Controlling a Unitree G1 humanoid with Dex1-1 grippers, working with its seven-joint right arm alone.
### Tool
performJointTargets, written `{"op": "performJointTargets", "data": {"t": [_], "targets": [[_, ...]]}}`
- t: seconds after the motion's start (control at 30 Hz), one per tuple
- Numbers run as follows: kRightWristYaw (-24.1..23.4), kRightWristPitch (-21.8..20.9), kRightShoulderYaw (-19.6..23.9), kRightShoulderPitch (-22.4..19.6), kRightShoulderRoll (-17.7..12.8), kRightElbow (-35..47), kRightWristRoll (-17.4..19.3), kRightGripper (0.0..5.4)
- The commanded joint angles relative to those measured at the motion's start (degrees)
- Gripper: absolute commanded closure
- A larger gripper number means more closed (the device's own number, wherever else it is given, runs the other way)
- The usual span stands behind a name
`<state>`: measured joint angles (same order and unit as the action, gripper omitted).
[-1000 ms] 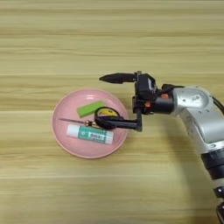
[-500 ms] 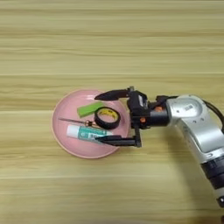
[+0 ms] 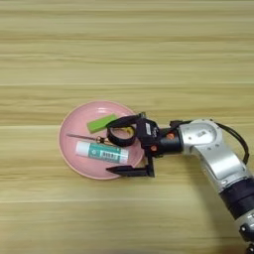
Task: Move the objects on the table
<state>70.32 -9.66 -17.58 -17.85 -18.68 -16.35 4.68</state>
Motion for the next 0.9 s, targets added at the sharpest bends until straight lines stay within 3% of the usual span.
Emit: {"op": "performJointTargets", "data": {"t": [0.03, 0.47, 0.9], "targets": [[-2.48, -2.22, 0.47, -4.64, 0.48, 0.61, -0.35, 0.03], [-5.30, -5.75, -1.43, -5.20, 2.21, -1.50, -4.45, 0.03], [-7.81, -6.54, -2.28, -5.92, 2.18, -2.21, -6.90, 0.03]]}}
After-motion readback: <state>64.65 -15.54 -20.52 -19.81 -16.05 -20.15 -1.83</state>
